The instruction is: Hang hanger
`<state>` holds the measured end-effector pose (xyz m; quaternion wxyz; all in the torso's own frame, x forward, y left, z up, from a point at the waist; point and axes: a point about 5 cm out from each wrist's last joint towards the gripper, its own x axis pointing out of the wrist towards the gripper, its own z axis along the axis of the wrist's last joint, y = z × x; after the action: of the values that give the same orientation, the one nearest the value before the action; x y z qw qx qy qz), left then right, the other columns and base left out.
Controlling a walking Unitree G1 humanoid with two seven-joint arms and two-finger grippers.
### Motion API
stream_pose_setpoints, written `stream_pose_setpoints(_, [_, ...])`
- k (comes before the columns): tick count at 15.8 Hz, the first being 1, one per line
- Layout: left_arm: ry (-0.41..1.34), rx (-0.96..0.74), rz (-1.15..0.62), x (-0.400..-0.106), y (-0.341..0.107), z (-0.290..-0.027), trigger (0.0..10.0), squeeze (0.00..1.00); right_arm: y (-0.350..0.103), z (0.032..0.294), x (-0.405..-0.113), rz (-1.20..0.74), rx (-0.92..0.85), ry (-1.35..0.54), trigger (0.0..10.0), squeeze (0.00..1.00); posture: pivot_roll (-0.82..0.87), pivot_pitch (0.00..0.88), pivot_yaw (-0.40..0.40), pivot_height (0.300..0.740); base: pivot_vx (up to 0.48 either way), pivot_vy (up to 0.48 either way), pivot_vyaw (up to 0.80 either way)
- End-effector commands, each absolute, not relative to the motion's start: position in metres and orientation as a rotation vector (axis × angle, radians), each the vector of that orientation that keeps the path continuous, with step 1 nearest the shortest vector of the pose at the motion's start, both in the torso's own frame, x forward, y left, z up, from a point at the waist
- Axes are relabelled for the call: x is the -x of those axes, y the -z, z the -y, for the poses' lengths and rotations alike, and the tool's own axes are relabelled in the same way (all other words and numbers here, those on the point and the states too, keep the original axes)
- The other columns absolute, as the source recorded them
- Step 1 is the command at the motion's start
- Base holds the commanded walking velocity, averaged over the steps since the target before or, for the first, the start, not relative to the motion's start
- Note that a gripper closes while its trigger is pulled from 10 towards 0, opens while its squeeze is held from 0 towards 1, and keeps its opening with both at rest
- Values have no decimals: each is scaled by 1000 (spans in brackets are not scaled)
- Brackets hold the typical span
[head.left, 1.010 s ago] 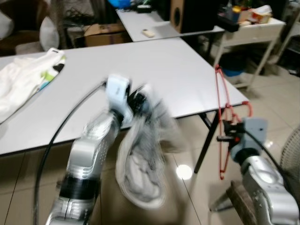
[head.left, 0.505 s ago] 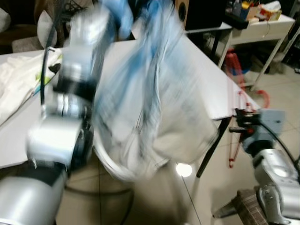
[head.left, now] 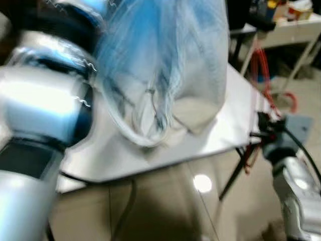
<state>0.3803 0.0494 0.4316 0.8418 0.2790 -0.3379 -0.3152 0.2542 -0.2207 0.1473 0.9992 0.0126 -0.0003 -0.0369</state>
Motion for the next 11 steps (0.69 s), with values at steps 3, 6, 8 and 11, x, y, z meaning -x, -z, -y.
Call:
stream_pose_setpoints(3, [770,-575,464,-400,-337,-42,10000,0,-153,211,-252,29,-42,3,10000,0,-152,0,34,740,279,0,0])
stream_pose_setpoints(6, [781,-500,302,-405,-285,-48,10000,0,-154,219,-248,20,-44,-6,10000,0,-151,0,34,740,84,0,0])
stream_pose_setpoints(8, [804,-504,206,-403,-250,-51,10000,0,-155,229,-246,10,-19,-12,10000,0,-149,0,32,740,0,0,0])
stream_pose_setpoints(11, [706,-458,180,-408,-246,-68,10000,0,-158,241,-237,-46,36,-117,10000,0,-151,0,35,740,0,0,0])
